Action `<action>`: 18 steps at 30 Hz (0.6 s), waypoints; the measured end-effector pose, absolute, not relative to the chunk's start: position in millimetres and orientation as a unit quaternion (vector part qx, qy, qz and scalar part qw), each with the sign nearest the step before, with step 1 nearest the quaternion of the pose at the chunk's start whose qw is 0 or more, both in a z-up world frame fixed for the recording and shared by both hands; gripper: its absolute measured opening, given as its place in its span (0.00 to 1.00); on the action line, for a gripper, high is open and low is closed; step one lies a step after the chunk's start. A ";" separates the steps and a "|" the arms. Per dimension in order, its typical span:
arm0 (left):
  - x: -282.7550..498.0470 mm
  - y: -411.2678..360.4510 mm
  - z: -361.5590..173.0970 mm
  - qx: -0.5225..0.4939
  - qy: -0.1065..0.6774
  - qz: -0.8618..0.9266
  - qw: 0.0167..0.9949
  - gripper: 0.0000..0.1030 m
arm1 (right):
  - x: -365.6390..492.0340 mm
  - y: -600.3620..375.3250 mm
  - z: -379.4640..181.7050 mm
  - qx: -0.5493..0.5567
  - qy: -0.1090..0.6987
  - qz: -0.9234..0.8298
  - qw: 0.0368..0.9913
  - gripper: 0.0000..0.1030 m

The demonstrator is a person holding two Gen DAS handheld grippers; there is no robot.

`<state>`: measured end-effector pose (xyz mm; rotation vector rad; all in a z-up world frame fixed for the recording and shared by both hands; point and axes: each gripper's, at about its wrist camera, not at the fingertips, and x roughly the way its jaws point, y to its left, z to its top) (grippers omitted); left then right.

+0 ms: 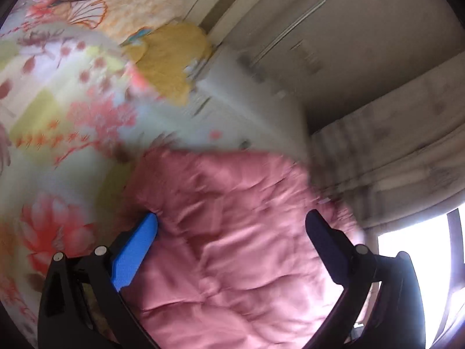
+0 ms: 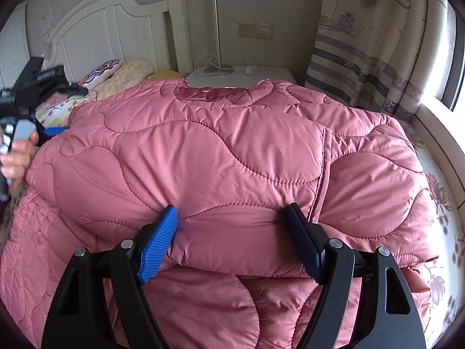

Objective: Fold large clothes

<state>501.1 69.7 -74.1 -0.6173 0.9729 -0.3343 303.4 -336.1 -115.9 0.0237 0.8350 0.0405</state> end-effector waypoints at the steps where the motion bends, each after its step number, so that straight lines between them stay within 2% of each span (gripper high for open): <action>1: 502.6 70.9 -69.2 -0.295 0.449 -0.159 0.828 0.97 | 303.5 -336.0 -115.9 0.013 0.406 0.020 0.914 0.71; 3: 508.8 67.5 -65.6 -0.287 0.442 -0.152 0.836 0.97 | 303.8 -336.2 -116.4 0.015 0.406 0.022 0.913 0.71; 7: 530.9 54.6 -93.9 -0.248 0.476 -0.141 0.831 0.97 | 303.9 -337.2 -116.3 0.017 0.407 0.024 0.913 0.72; 10: 528.5 46.4 -96.3 -0.209 0.456 -0.134 0.855 0.98 | 304.4 -337.8 -116.3 0.019 0.406 0.027 0.913 0.72; 12: 518.3 41.3 -88.3 -0.187 0.450 -0.110 0.866 0.97 | 304.4 -338.6 -116.4 0.020 0.407 0.028 0.913 0.73; 16: 456.0 24.4 -51.0 -0.136 0.376 -0.129 0.908 0.98 | 304.5 -339.1 -116.6 0.022 0.407 0.029 0.912 0.74; 18: 423.5 4.1 -47.6 -0.074 0.356 -0.134 0.922 0.98 | 304.6 -339.1 -116.5 0.023 0.407 0.030 0.912 0.74</action>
